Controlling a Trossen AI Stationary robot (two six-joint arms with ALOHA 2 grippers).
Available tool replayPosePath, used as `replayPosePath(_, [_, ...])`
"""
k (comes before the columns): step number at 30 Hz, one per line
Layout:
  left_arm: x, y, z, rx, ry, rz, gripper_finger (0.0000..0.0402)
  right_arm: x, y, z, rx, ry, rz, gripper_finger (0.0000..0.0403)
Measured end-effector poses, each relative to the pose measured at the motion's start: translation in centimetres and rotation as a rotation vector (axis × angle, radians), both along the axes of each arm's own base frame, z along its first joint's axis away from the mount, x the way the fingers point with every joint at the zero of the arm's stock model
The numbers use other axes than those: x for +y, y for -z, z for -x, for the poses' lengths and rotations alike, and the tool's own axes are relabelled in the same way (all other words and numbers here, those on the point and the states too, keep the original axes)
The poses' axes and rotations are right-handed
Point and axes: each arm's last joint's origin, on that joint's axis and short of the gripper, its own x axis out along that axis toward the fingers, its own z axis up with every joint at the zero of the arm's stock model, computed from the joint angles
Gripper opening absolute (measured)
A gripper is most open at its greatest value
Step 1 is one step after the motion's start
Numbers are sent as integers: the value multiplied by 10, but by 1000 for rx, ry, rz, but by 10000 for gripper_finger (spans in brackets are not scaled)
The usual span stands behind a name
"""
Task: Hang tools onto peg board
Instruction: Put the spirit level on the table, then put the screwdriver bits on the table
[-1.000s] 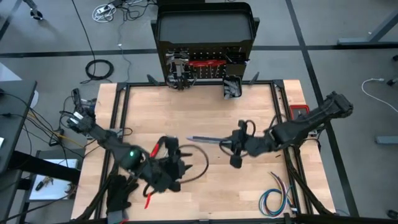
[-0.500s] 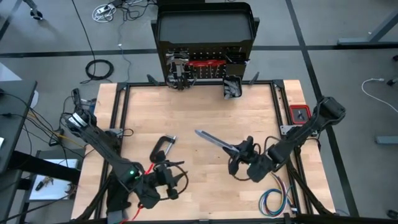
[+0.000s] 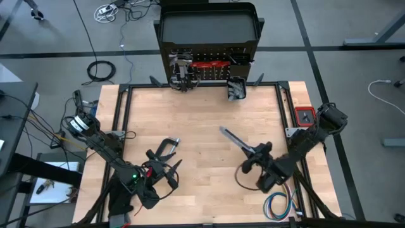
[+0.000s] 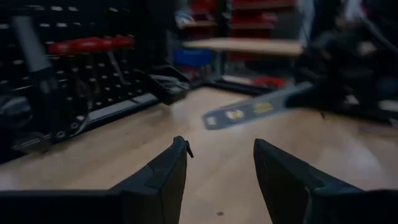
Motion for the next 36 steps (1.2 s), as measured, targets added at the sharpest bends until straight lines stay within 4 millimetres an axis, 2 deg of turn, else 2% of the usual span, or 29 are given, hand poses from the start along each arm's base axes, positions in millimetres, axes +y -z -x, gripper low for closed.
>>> replayPosePath(3, [-2, 10, 5, -69, -43, -11, 181, 5, 4, 15, -15, 9, 10, 60])
replayPosePath(7, [-8, 17, 3, -86, -46, -6, 179, 8, 16, 25, -4, 35, 9, 60])
replayPosePath(15, [-17, 14, -1, -85, -35, -7, 144, 7, 26, 38, 98, 141, -17, 60])
replayPosePath(21, [-19, 15, 3, -53, -16, -39, 117, 7, 36, 39, 158, 161, 7, 60])
replayPosePath(25, [-19, 21, 4, 47, 64, -54, 111, 9, 38, 37, 154, 145, -8, 63])
replayPosePath(27, [-19, 23, 4, 70, 94, -34, 111, 10, 39, 36, 152, 146, -26, 95])
replayPosePath(33, [-20, 22, 3, 36, 94, 11, 111, 14, 41, 36, 198, 175, -100, 247])
replayPosePath(36, [-20, 21, 3, 24, 97, 26, 112, 14, 36, 38, 205, 176, -122, 304])
